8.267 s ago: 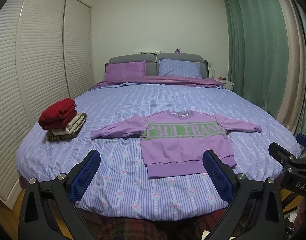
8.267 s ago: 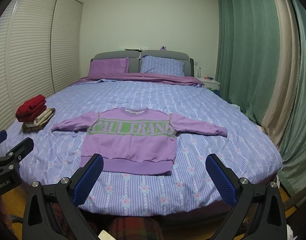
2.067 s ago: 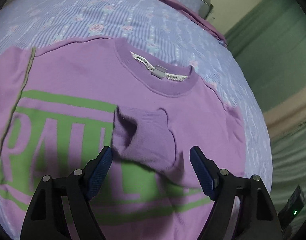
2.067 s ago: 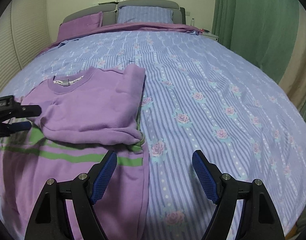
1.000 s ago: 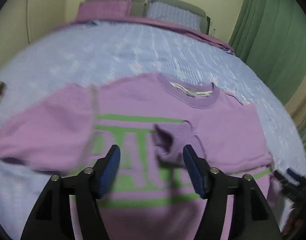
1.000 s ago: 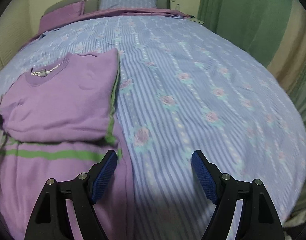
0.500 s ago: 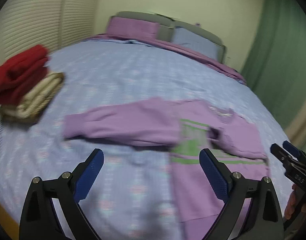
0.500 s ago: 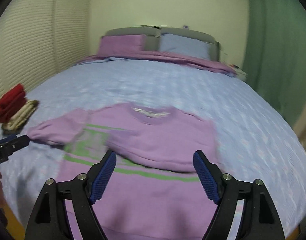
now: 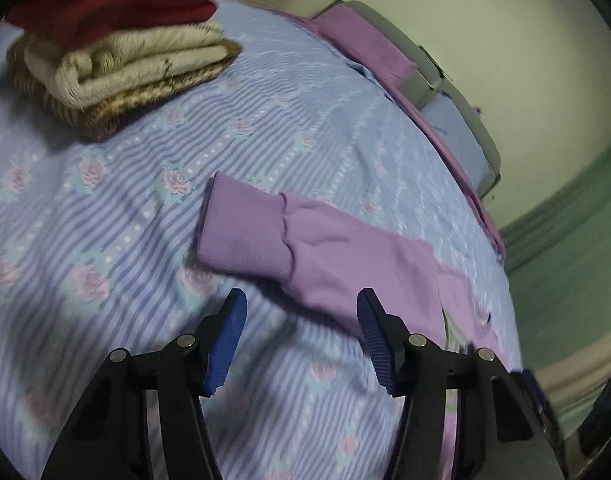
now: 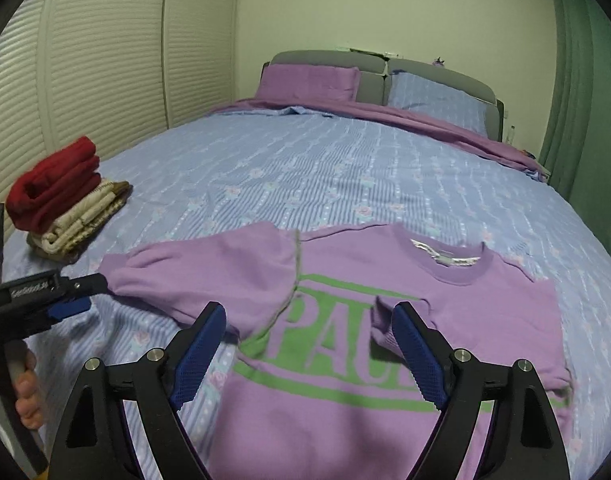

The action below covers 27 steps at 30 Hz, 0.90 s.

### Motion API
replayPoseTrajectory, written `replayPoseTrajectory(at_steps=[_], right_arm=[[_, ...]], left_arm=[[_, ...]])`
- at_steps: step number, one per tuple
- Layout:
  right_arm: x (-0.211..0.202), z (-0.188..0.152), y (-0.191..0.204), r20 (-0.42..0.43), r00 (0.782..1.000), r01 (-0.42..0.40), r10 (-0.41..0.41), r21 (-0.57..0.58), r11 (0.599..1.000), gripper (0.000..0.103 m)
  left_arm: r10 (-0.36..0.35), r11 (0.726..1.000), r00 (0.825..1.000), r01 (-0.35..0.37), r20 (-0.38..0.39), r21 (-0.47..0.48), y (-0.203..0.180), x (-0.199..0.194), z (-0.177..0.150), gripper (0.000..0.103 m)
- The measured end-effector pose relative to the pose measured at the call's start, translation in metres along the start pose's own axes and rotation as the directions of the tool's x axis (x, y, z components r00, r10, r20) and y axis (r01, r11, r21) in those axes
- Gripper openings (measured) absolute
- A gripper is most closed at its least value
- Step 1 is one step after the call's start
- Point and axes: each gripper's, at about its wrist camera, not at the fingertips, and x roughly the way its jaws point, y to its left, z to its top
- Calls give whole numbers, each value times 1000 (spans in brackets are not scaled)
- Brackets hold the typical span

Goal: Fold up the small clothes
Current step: 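Grasp the other sleeve cuff with the left gripper and lift it, then lay the held sleeve across the chest with the left gripper and release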

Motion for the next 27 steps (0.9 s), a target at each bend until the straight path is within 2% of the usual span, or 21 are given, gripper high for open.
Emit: replayPoseTrajectory(at_steps=[4,8,11,15,19,22,23,24,27], right_arm=[[17,2,-1,-22,1000,7,-7,15,1000,85],[30,2,-9,-51,999,6,-4,39,999,85],[35,2,-18,-63,998,6,-2,60,998,85],[32,4,-34,-65,998,27,-22,65,998,85],[15,7,-64,-47,997,58,-54,85,995,85],[-4,9,-96,-29,996,93,-90,108,990,85],[-10,8,-106,-25,995,101,-99,120,988,85],[-16,8,-115,-22,994,108,-106,133,985,85],[-36,5,-150,-10,990,139,-140,173,975,85]], left_arm=[[11,997,1000,-10,12,-72,11,19,9,56],[34,998,999,-33,13,-53,6,31,12,55],[75,997,997,-75,19,14,-5,34,15,26],[111,983,992,-119,61,139,-31,22,20,21],[115,933,979,-164,166,320,-87,-7,23,21],[80,870,970,-181,230,459,-145,-26,18,21],[60,845,969,-176,238,505,-168,-32,13,20],[37,833,971,-160,236,530,-182,-35,10,20],[-17,774,978,-120,209,622,-239,-37,-10,20]])
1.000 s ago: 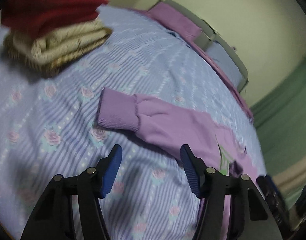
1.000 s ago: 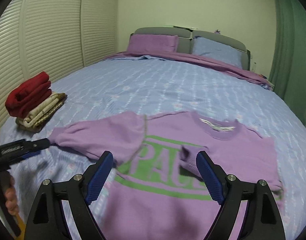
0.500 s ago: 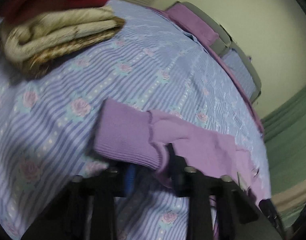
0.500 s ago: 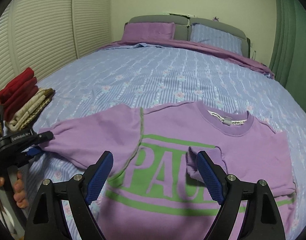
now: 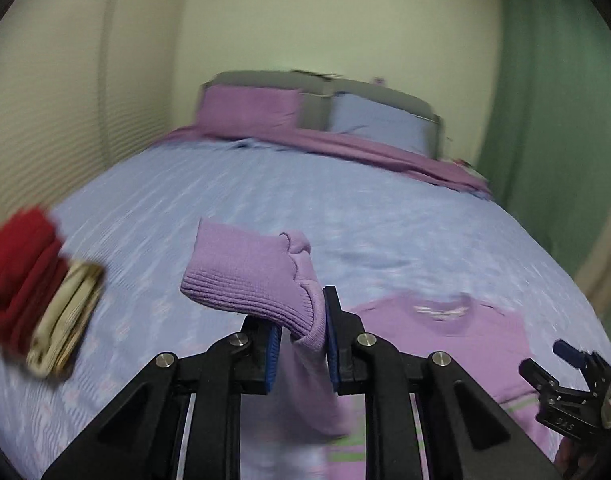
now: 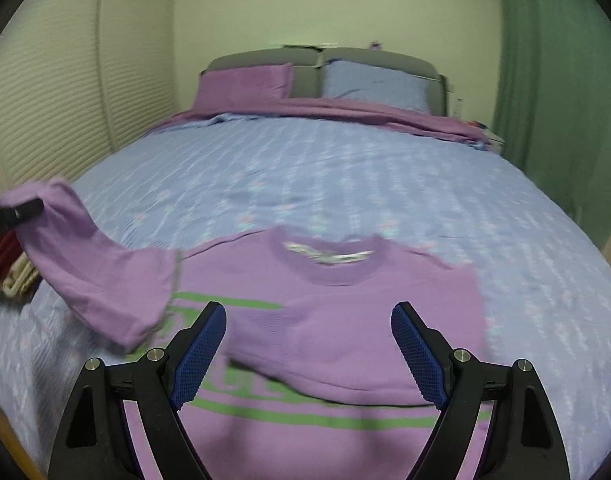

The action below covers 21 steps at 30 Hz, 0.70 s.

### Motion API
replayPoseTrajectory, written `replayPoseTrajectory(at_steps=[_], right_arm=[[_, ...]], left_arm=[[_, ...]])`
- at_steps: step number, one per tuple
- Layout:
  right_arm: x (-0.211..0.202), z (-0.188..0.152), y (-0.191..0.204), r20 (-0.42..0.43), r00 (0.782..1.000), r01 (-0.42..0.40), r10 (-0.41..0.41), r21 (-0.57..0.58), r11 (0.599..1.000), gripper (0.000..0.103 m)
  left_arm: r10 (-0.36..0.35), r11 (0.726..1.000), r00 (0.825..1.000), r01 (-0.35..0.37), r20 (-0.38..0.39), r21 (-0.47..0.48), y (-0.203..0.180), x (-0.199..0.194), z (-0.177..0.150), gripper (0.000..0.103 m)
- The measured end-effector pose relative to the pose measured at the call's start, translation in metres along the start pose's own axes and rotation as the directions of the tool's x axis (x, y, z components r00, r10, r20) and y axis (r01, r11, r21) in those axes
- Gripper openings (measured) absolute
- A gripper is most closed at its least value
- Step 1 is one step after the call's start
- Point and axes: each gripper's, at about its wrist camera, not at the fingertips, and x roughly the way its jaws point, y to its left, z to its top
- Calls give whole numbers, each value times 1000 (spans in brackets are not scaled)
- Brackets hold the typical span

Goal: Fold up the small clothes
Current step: 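Lay the held sleeve across the chest with the left gripper and release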

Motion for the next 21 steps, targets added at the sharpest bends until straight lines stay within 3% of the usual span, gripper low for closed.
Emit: replayPoseTrajectory(at_steps=[4,6,12,17,19,20,21], right_arm=[[-18,-4,-54,7,998,65,-65,53,997,85],[-23,-10,-76,0,996,86,-86,77,993,85],[-30,-37,-134,-56,988,149,-143,147,978,85],[-25,-58,-162,-106,982,174,-155,200,964,85],[-22,-66,-166,-117,981,176,-155,201,964,85],[-21,-68,-166,-122,980,178,-155,201,963,85],[-20,-71,-166,-126,980,177,-154,202,963,85]], left_arm=[[-15,991,1000,18,-23,133,-76,12,8,20],[-25,983,997,38,-74,178,-107,31,1,19],[36,939,974,43,-224,341,-193,88,-59,19],[41,931,945,82,-324,355,-216,120,-98,21],[25,941,943,90,-332,327,-216,123,-101,25],[-4,948,943,109,-332,299,-215,122,-99,35],[-41,953,941,137,-336,268,-212,121,-97,57]])
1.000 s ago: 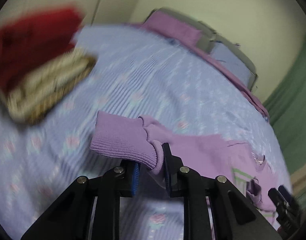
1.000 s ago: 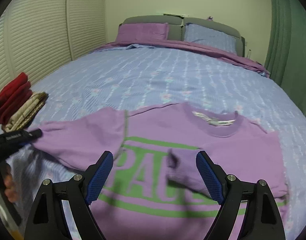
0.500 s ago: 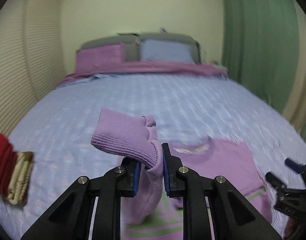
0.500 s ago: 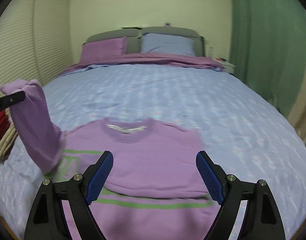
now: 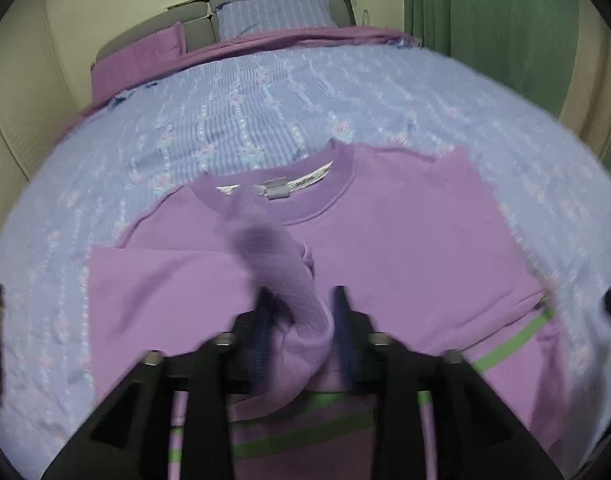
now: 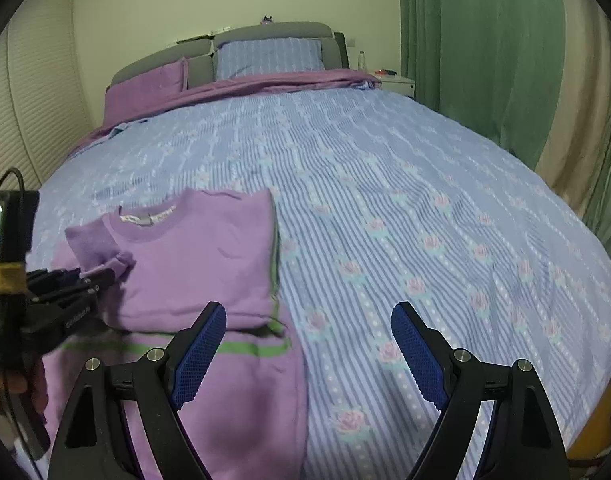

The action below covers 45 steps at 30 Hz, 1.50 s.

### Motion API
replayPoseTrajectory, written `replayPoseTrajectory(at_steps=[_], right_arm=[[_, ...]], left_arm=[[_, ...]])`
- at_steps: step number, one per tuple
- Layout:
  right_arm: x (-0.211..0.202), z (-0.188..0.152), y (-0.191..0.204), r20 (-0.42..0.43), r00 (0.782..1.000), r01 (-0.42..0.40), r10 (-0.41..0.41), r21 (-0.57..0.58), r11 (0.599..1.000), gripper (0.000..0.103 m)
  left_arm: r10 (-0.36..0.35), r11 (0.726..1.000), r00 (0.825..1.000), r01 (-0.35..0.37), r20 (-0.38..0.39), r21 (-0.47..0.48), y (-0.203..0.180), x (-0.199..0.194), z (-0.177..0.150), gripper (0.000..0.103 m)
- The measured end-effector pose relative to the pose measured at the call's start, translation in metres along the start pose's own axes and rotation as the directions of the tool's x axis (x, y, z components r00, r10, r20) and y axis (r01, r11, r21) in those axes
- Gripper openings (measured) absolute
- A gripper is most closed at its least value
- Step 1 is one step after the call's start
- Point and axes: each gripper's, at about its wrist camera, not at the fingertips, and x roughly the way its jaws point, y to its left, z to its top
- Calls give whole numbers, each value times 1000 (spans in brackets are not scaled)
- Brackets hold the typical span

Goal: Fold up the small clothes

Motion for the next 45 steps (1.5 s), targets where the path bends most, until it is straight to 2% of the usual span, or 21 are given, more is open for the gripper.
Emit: replayPoseTrajectory(at_steps=[1,2,5,7,8,11,14,16,18,22,27,32,34,35,36,37,39,43,45], right_arm=[[2,-3,0,-8,1000,-6,6,4,1000,85],[4,-4,0,-14,1000,-11,11,9,1000,85],[8,-8,4,-26,999,-36,36,16,999,85],[10,-9,10,-29,998,-53,53,9,999,85],[11,-9,14,-30,998,-58,58,5,998,85],[9,-6,28,-21,995,-101,101,-6,995,85],[9,-1,49,-7,988,-153,153,-24,988,85],[12,3,64,-5,983,-186,186,-42,982,85],[19,7,80,-1,974,-227,227,-48,973,85],[49,11,107,-60,964,-262,261,-16,965,83],[77,11,123,-114,956,-268,270,30,963,74],[99,8,134,-172,943,-278,283,51,959,57],[101,8,139,-171,943,-283,285,38,958,41],[101,8,141,-171,947,-274,273,22,962,37],[101,9,143,-165,952,-260,256,2,966,28],[99,11,143,-154,955,-258,253,-9,966,21],[92,15,142,-129,956,-267,262,-22,963,16],[64,37,139,-7,954,-298,298,-70,952,12],[58,43,144,19,957,-286,291,-124,950,10]], left_arm=[[-21,1000,1000,21,9,-15,1,-4,1,67],[-28,999,999,28,24,-24,1,-8,1,73],[-64,998,994,65,88,-9,11,-35,-1,75],[-85,996,985,85,148,5,28,-63,-8,83],[-84,996,982,83,168,11,33,-71,-12,86],[-46,998,975,38,218,41,63,-102,-34,86],[-7,999,975,-1,222,36,88,-110,-55,86],[12,999,980,-21,197,42,104,-99,-68,86],[5,999,987,-12,158,42,116,-83,-78,84],[-35,999,993,35,109,6,136,-56,-94,84],[-37,999,994,39,107,-15,149,-35,-101,78],[-32,999,993,28,114,31,142,-18,-108,78],[-39,999,993,40,109,-1,145,-12,-109,72],[-52,998,993,55,108,-21,147,-10,-109,61],[-63,997,992,68,108,-45,149,-9,-108,52],[-68,994,991,77,115,-76,152,-9,-108,50],[-45,992,990,60,135,-109,155,-13,-109,35],[-44,975,988,74,147,-208,165,-18,-115,31],[-17,975,991,45,130,-218,163,-17,-118,31]])
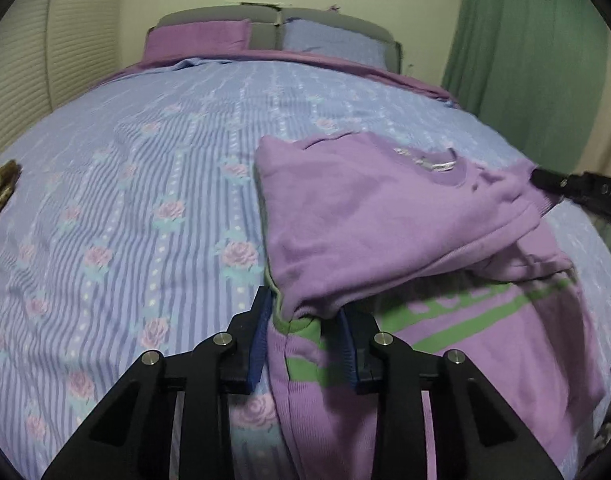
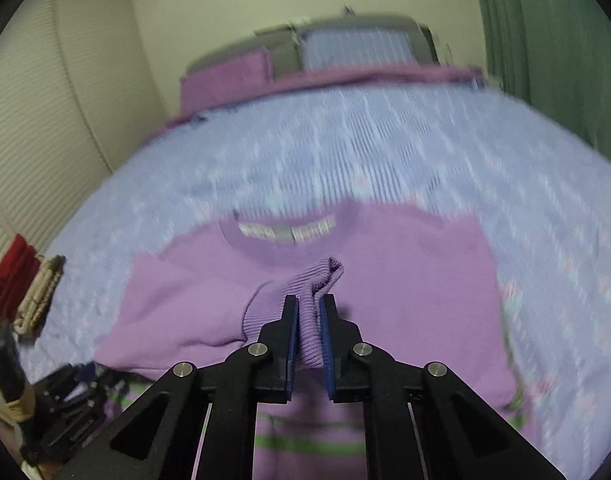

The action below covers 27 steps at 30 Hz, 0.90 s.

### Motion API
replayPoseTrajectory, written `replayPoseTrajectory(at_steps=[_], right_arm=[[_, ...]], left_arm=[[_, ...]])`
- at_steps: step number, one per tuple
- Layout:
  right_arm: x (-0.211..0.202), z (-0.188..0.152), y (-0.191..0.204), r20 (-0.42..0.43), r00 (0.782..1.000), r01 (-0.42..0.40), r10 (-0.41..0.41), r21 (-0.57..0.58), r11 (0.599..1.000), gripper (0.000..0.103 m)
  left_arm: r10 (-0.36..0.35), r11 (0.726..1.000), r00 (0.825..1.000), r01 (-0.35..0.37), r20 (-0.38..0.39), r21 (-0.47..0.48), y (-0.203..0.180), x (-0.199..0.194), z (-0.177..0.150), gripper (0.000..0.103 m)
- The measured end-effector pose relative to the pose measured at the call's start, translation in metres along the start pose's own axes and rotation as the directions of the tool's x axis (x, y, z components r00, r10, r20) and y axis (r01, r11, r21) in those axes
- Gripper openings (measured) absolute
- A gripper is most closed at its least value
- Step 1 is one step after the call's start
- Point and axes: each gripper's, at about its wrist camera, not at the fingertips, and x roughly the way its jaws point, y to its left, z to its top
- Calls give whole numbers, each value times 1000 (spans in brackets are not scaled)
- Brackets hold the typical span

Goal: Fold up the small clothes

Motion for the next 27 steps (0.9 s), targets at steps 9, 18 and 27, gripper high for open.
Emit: replayPoseTrajectory(at_steps=[9,18,27], right_arm=[[35,-32,-13,-129,983,117,-131,-108,987,5],[-1,-51,-55,-156,972,179,-174,17,984,10],[-111,-64,-49,-39,979,199,-200,-33,979,70]], left_arm=[[41,998,999,-43,-33,-42,2,1,-4,31],[147,989,987,-148,-64,-13,-3,-15,-8,60],[114,992,993,-114,6,-58,-23,-113,-5,84]])
